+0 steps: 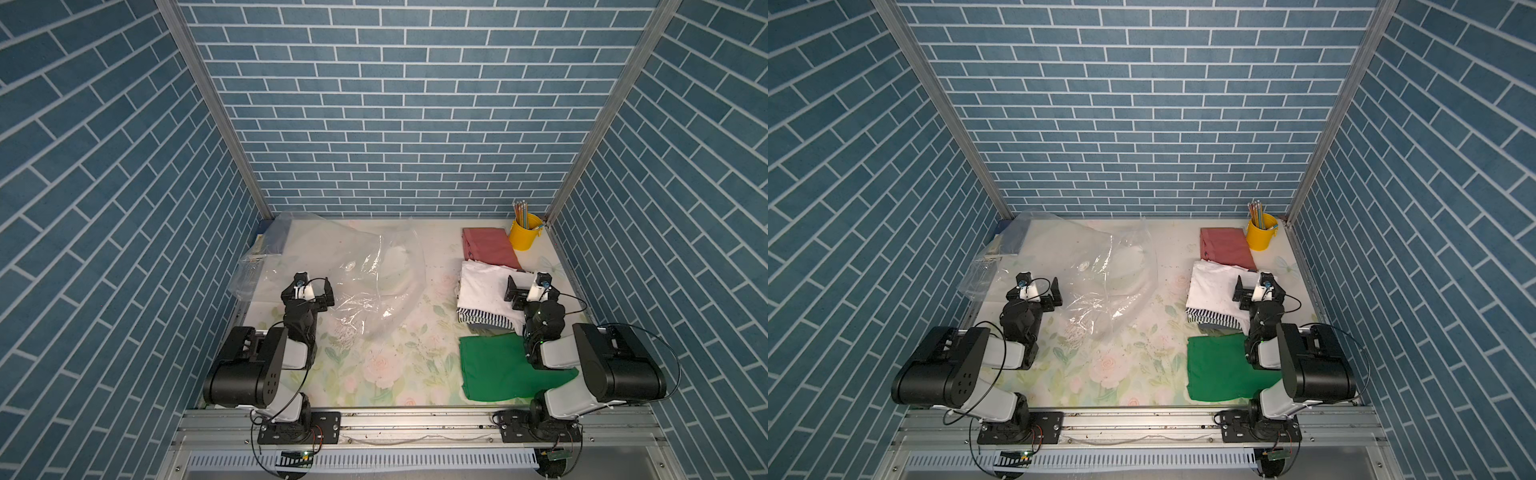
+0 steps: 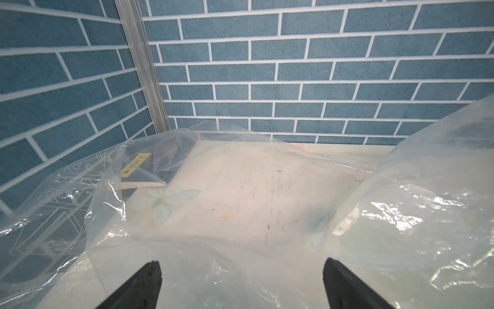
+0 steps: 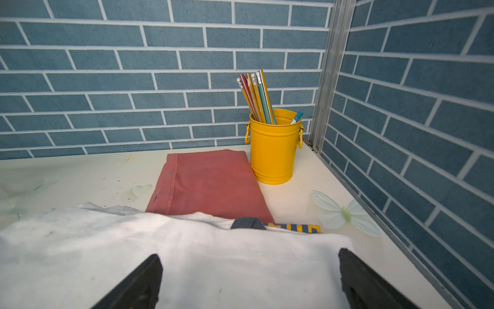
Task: Take the tank top out of the vacuum bag
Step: Reset both arms
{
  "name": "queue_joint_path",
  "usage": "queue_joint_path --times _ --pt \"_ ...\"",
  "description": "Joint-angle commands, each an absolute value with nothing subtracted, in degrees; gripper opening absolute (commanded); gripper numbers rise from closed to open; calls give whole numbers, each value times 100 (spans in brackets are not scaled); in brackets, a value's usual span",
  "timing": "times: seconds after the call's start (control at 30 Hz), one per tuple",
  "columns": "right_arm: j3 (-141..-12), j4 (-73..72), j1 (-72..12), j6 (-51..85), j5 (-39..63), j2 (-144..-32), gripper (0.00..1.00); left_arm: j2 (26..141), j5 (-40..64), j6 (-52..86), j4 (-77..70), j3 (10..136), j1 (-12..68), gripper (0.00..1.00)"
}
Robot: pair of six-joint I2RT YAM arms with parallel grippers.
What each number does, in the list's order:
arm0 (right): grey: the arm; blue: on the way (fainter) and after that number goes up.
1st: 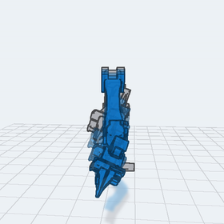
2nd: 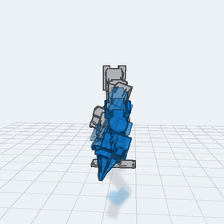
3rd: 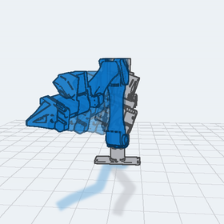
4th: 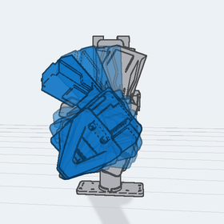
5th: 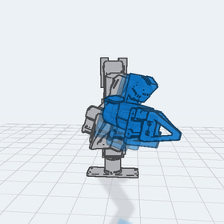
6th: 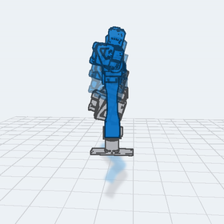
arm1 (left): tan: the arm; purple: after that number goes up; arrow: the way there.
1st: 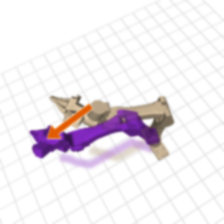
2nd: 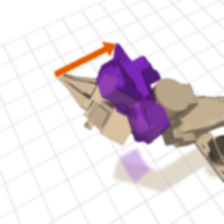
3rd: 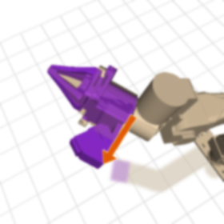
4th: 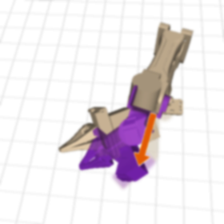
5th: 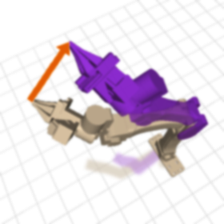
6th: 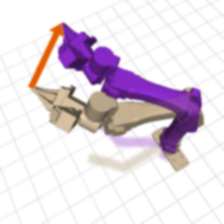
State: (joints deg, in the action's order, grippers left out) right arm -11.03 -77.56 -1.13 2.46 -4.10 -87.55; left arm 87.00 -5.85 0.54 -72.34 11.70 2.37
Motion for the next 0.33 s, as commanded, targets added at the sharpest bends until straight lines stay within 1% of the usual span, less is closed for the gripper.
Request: queue_joint_path --times 0.0,0.3 --pt "-1125 -7674 -136 26 -361 -8804 99 8718 -518 75 -7350 1239 202 100" --pt "-1112 -7686 -140 26 -358 -8798 99 8713 -510 60 -7339 1248 202 100"
